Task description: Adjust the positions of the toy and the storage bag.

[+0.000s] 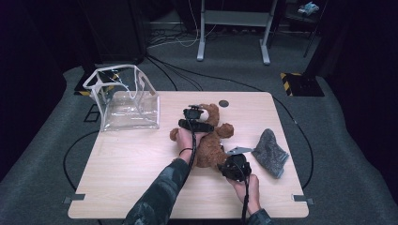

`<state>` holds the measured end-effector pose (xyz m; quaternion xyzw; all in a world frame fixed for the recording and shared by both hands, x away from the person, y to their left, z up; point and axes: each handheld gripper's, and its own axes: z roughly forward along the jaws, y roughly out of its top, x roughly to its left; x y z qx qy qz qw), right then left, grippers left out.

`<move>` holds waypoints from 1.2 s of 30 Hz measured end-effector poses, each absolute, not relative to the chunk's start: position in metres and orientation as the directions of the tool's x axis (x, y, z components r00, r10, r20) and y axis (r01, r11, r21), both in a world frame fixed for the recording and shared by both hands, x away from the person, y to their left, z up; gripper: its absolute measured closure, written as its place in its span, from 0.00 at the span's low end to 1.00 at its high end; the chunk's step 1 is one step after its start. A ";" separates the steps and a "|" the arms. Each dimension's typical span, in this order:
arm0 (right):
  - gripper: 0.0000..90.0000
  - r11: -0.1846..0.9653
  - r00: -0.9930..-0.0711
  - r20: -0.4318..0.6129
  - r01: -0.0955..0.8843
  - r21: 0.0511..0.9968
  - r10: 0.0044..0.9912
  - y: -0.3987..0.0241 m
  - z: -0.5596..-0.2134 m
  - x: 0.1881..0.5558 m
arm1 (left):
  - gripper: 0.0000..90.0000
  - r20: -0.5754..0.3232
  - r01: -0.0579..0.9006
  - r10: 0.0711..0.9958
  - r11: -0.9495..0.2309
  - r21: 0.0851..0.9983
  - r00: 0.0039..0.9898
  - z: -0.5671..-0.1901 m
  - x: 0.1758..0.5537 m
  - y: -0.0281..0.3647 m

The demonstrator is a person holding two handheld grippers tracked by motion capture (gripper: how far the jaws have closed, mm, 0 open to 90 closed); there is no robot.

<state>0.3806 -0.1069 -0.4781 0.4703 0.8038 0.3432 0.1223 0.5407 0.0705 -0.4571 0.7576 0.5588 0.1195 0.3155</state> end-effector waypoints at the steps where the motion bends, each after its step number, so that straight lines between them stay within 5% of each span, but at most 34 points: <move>1: 0.79 0.304 -0.514 0.132 0.673 0.674 0.848 -0.107 -0.479 0.381 | 0.07 -0.160 0.772 0.924 -0.186 0.608 0.348 -0.458 0.541 0.070; 4: 0.61 0.305 -0.510 0.120 0.669 0.678 0.852 -0.115 -0.479 0.378 | 0.06 -0.171 0.775 0.925 -0.173 0.608 0.340 -0.464 0.541 0.071; 8: 0.22 0.269 -0.484 0.105 0.638 0.722 0.869 -0.140 -0.476 0.365 | 0.05 -0.178 0.772 0.921 -0.173 0.612 0.348 -0.467 0.540 0.073; 13: 0.06 0.280 -0.450 0.045 0.628 0.726 0.892 -0.166 -0.489 0.354 | 0.06 -0.183 0.777 0.918 -0.177 0.605 0.352 -0.469 0.541 0.072; 16: 0.04 0.308 -0.453 0.023 0.641 0.703 0.891 -0.167 -0.502 0.355 | 0.07 -0.185 0.779 0.914 -0.188 0.598 0.362 -0.471 0.541 0.069; 24: 0.06 0.322 -0.449 0.011 0.656 0.683 0.893 -0.161 -0.516 0.360 | 0.29 -0.208 0.775 0.899 -0.194 0.602 0.386 -0.476 0.538 0.069; 29: 0.09 0.310 -0.446 0.025 0.659 0.685 0.895 -0.163 -0.523 0.362 | 0.52 -0.209 0.759 0.893 -0.194 0.622 0.400 -0.477 0.535 0.073; 36: 0.05 0.330 -0.465 -0.004 0.621 0.711 0.885 -0.164 -0.528 0.363 | 0.61 -0.176 0.704 0.884 -0.211 0.678 0.434 -0.475 0.527 0.076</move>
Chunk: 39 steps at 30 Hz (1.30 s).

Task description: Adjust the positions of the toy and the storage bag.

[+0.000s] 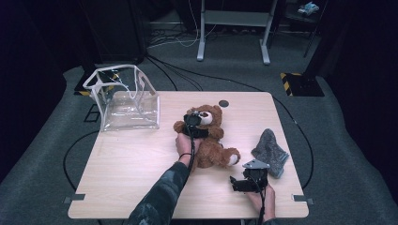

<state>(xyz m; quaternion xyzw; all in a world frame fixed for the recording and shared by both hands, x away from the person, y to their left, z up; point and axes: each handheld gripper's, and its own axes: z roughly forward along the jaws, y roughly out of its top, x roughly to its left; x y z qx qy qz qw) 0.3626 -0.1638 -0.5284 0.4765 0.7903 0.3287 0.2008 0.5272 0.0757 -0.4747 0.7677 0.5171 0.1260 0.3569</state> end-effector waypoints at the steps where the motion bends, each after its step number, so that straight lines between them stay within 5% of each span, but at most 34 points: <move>1: 0.03 0.325 -0.467 0.000 0.615 0.719 0.884 -0.164 -0.529 0.364 | 0.62 -0.174 0.701 0.883 -0.211 0.682 0.435 -0.473 0.526 0.076; 12: 0.00 0.333 -0.482 0.006 0.614 0.715 0.876 -0.164 -0.531 0.366 | 0.64 -0.215 0.641 0.856 -0.163 0.750 0.470 -0.460 0.512 0.086; 39: 0.00 0.324 -0.468 0.004 0.616 0.718 0.884 -0.163 -0.531 0.367 | 0.67 -0.140 0.445 0.811 -0.160 0.881 0.568 -0.413 0.478 0.119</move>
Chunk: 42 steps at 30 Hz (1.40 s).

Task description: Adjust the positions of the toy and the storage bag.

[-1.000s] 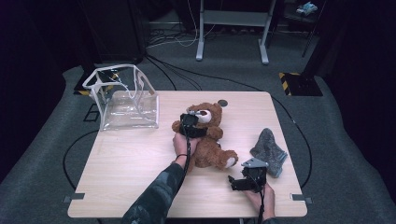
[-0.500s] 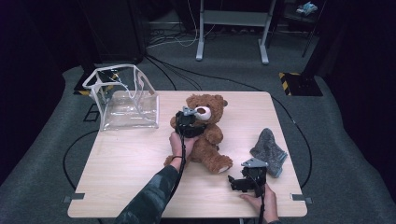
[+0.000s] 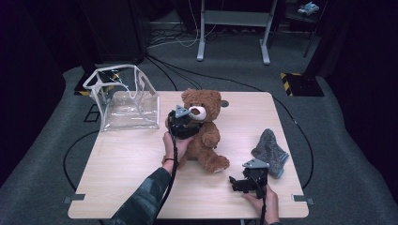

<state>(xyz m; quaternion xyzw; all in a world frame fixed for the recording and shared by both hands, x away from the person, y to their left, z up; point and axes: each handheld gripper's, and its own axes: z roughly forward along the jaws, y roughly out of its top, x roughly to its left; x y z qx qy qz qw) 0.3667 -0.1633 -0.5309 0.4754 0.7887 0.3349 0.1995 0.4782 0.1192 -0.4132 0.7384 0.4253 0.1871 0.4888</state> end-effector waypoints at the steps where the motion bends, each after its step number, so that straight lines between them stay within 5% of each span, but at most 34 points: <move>1: 0.00 0.324 -0.468 0.003 0.616 0.718 0.884 -0.163 -0.531 0.367 | 0.67 -0.135 0.441 0.809 -0.164 0.882 0.572 -0.411 0.477 0.121; 42: 0.00 0.331 -0.474 0.002 0.616 0.715 0.880 -0.164 -0.531 0.366 | 0.66 -0.057 0.464 0.863 -0.213 0.860 0.502 -0.376 0.431 0.242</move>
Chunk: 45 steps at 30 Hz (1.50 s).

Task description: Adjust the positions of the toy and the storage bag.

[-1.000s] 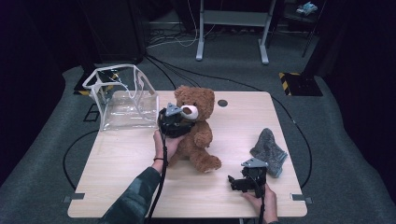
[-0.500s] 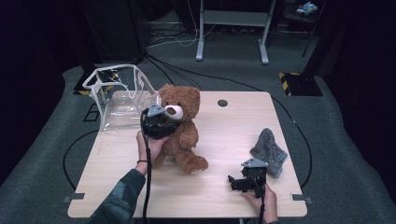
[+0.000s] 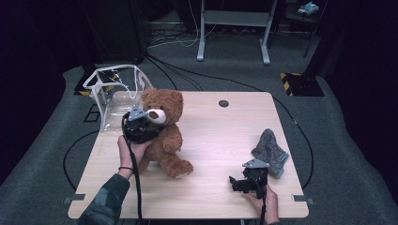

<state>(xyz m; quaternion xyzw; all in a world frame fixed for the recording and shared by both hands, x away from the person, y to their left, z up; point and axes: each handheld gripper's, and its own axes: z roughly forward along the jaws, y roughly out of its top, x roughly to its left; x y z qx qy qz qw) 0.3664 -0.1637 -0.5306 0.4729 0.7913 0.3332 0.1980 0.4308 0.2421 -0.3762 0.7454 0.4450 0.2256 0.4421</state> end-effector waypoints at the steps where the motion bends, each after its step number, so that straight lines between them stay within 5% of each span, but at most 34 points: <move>1: 0.00 0.329 -0.475 0.004 0.617 0.715 0.880 -0.164 -0.531 0.366 | 0.66 -0.056 0.467 0.866 -0.213 0.858 0.497 -0.376 0.429 0.246; 22: 0.00 0.327 -0.469 0.002 0.619 0.714 0.883 -0.163 -0.531 0.366 | 0.66 -0.015 0.556 0.927 -0.211 0.804 0.375 -0.382 0.387 0.325; 45: 0.00 0.324 -0.465 0.002 0.620 0.715 0.885 -0.163 -0.531 0.366 | 0.61 -0.189 0.805 0.920 -0.185 0.564 0.344 -0.454 0.417 0.381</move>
